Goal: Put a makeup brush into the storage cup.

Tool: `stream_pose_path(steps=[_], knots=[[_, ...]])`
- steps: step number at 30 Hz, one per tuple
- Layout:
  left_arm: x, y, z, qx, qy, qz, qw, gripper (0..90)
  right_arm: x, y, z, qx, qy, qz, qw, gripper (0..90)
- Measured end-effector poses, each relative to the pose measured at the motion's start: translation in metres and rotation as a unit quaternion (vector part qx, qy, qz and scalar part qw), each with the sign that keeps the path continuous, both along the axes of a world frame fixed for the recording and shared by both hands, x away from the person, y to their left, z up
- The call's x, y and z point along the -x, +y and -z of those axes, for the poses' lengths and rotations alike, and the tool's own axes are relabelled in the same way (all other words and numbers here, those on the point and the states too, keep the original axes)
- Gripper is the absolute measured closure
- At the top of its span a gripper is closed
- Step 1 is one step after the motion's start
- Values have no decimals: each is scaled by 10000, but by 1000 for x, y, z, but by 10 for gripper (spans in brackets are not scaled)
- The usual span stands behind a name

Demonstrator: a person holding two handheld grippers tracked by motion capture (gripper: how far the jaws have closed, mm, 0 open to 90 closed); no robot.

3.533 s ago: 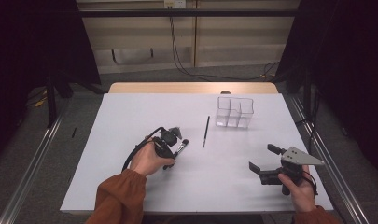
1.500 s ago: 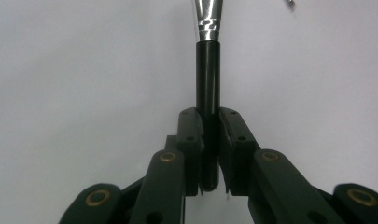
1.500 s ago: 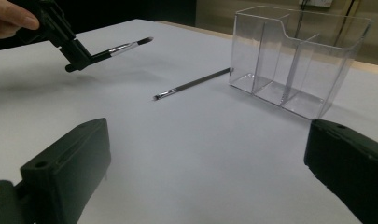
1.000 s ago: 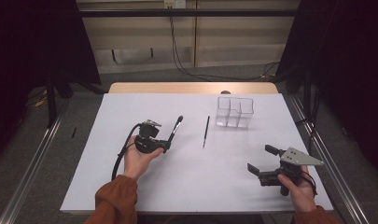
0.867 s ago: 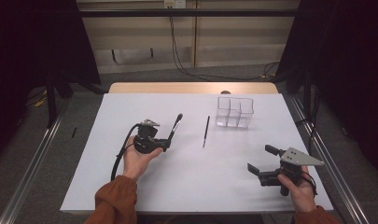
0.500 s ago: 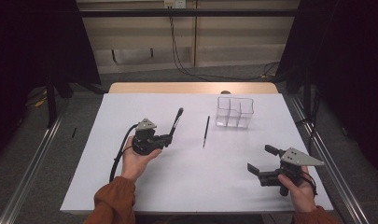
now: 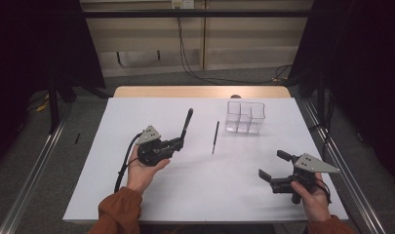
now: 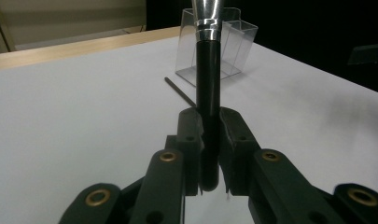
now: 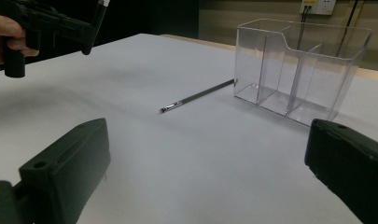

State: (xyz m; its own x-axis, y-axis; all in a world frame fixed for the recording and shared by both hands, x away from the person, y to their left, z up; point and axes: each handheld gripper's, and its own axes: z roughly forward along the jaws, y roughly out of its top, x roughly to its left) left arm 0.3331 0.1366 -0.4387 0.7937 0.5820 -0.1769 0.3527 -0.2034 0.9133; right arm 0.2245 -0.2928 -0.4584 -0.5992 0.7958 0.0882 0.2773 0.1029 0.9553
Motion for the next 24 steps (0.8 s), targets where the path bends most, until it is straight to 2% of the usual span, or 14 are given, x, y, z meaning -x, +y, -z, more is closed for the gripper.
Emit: stream_pose_path(steps=[1,3,5,6,8,17,19,21,22,24], knots=[[3,1,-2,17,-47,-15,10000,796,0,0,0,0,0,0,10000,0],[6,4,-5,183,-36,-9,9998,796,-1,1,0,-32,-7,6,10000,0],[10,7,-7,200,-144,15,9997,796,-1,2,-1,-31,-26,5,10000,0],[12,9,-8,208,-144,48,9997,796,-1,2,-2,-29,-36,-12,10000,0],[15,12,-8,406,-53,124,9991,796,-1,4,-2,-37,-48,9,10000,0],[32,13,-13,232,-232,338,9989,796,-2,19,-8,-143,-182,-204,9995,0],[35,13,-12,235,-241,345,9988,796,-4,23,-9,-163,-160,-259,9994,0],[39,13,-8,383,-202,327,9985,796,-5,26,-10,-169,-152,-285,9993,0],[39,13,-8,383,-202,327,9985,796,-5,26,-10,-169,-152,-285,9993,0],[40,11,-3,368,-165,384,9985,796,-7,30,-12,-311,-138,-398,9986,4]])
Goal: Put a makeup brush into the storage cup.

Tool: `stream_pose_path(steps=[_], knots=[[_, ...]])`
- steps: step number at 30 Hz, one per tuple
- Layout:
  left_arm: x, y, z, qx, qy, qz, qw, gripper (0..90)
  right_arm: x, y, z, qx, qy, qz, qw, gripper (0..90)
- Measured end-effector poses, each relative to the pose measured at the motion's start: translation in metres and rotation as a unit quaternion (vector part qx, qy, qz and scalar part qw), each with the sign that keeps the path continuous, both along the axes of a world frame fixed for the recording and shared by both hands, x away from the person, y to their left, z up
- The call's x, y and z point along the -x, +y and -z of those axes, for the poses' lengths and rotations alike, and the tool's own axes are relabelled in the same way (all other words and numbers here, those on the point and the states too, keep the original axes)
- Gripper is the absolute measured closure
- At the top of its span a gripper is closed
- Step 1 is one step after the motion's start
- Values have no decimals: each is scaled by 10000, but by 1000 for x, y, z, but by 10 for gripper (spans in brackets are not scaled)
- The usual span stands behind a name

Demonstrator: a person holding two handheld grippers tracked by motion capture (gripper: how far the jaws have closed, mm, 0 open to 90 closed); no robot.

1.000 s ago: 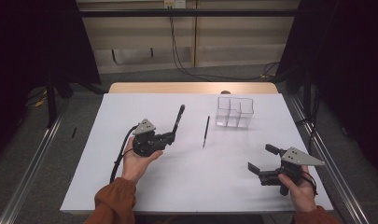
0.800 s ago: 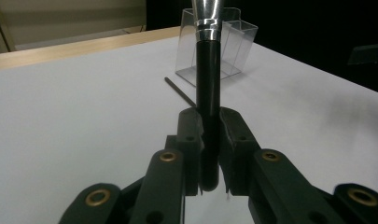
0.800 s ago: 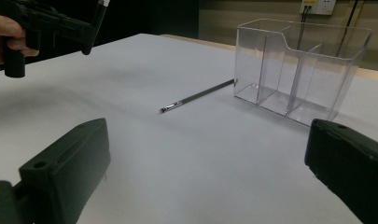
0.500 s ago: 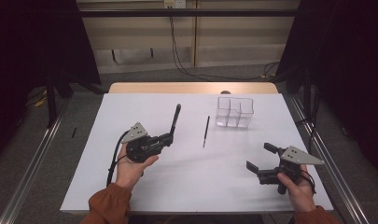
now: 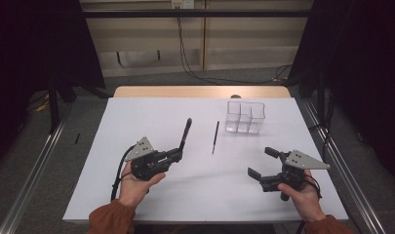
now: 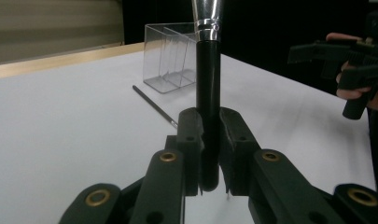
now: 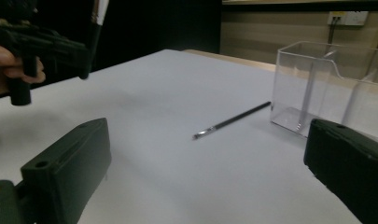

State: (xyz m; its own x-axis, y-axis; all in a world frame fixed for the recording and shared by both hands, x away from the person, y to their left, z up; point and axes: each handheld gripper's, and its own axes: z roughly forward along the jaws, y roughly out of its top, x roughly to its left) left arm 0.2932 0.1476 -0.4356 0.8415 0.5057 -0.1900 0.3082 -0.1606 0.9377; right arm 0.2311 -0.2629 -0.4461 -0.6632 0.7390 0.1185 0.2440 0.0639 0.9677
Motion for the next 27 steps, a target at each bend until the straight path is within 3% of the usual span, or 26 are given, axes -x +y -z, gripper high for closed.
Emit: stream_pose_path(steps=[6,15,21,23,27], knots=[[0,-7,6,-98,40,47,9999,796,-6,14,-3,-56,59,-139,9999,0],[0,-15,7,-3,72,82,9999,796,-15,32,-13,-80,145,-362,9992,0],[-2,-23,1,75,2,16,10000,796,-23,41,-27,-69,55,-431,9990,0],[-2,-28,1,-34,-102,49,9999,797,-26,46,-30,-24,-38,-472,9989,0],[-1,-34,2,-67,-66,125,9999,796,-30,56,-32,1,-113,-618,9980,0]])
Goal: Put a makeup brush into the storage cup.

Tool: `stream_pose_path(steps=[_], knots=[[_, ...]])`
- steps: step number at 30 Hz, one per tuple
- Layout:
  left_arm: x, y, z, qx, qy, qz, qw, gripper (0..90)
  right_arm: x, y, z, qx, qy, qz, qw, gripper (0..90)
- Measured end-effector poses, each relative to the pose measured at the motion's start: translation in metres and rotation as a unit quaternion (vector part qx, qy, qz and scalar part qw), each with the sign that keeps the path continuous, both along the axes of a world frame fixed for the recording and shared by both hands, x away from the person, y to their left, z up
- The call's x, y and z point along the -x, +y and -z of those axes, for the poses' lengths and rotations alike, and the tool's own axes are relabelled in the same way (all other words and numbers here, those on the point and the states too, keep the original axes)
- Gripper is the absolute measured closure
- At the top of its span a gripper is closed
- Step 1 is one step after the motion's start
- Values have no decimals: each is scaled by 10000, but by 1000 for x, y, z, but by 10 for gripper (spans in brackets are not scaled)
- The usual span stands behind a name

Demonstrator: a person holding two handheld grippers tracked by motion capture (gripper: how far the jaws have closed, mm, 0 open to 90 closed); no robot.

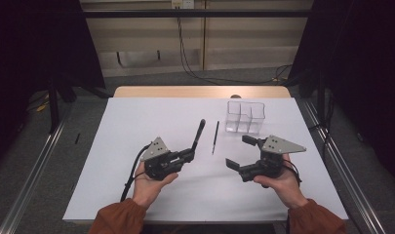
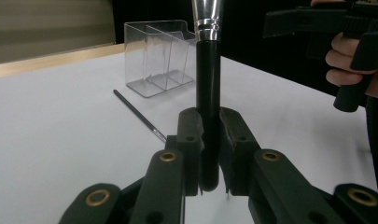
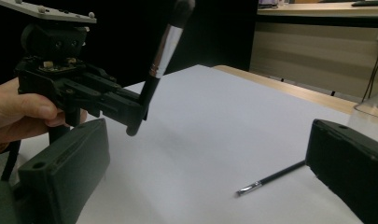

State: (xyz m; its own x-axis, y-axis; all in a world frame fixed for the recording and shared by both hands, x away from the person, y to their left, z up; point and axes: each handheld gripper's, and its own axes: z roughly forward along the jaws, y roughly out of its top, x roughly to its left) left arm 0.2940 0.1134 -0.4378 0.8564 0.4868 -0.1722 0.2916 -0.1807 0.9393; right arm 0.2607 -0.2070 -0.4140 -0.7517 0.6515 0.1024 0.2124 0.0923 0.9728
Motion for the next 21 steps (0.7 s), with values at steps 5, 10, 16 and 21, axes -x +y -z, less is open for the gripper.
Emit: stream_pose_path(steps=[5,10,16,21], knots=[[0,-11,-1,44,-44,25,10000,796,-7,14,-3,0,14,-192,9998,0],[2,-14,-2,17,-109,75,9999,796,-14,24,-8,-101,4,-239,9997,0],[2,-15,-1,9,-53,132,9999,796,-22,36,-10,-234,141,-340,9990,0],[2,-16,0,-20,-60,140,9999,796,-28,45,-15,-330,222,-440,9982,22]])
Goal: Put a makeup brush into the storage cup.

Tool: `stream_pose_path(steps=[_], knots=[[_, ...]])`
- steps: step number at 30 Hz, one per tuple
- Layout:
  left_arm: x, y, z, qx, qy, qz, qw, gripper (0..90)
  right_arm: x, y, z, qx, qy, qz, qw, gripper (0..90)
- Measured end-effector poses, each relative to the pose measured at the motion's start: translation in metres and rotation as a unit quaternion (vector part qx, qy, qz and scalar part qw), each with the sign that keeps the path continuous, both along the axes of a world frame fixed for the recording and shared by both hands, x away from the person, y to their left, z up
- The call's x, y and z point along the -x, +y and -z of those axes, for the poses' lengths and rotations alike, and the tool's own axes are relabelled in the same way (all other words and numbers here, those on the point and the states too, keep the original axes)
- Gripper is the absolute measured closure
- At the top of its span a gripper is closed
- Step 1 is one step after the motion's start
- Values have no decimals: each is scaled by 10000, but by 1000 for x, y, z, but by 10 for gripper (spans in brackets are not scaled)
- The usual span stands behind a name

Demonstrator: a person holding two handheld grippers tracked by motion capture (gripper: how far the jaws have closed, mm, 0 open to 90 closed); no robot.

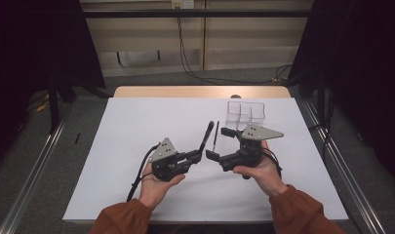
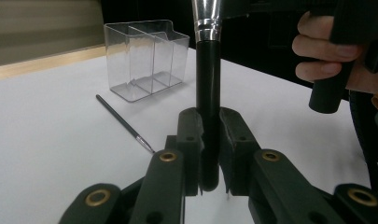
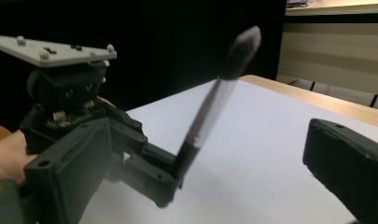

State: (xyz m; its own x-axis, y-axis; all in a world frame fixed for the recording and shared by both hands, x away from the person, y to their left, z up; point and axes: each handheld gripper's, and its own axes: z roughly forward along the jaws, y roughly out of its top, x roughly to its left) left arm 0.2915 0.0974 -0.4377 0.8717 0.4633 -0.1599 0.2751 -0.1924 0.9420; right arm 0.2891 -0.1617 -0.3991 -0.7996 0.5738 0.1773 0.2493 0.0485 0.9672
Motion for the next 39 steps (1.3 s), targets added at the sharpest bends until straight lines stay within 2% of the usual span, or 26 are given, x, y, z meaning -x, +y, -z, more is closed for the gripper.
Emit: stream_pose_path(steps=[5,6,8,10,11,12,14,15,16,22,28,35,39], knots=[[2,-3,1,-33,13,53,10000,796,-3,12,6,69,75,-37,9999,181],[2,-4,2,-32,10,60,10000,796,-3,12,6,69,75,-37,9999,181],[3,-5,3,-47,45,129,9999,796,-4,14,9,-5,61,-42,10000,282],[3,-5,3,-41,56,132,9999,795,-4,14,9,58,47,-89,9999,358],[3,-5,3,-51,56,54,10000,796,-4,14,9,58,81,-93,9999,392],[3,-5,3,-51,56,54,10000,796,-4,14,9,58,81,-93,9999,392],[2,-4,4,-79,51,31,10000,796,-5,13,11,112,220,-116,9996,464],[2,-4,4,-79,51,31,10000,796,-5,13,11,112,220,-116,9996,464],[2,-5,5,-74,61,49,9999,796,-6,12,13,127,296,-141,9994,540],[3,-5,6,-149,45,93,9998,796,-7,10,16,24,339,-142,9993,689],[3,-6,9,-234,28,169,9996,795,-8,9,18,-69,497,-191,9986,751],[3,-6,10,-261,12,200,9995,790,-8,10,18,-55,518,-322,9981,770],[4,-5,10,-195,5,196,9996,773,-6,12,18,-30,453,-394,9982,788]])
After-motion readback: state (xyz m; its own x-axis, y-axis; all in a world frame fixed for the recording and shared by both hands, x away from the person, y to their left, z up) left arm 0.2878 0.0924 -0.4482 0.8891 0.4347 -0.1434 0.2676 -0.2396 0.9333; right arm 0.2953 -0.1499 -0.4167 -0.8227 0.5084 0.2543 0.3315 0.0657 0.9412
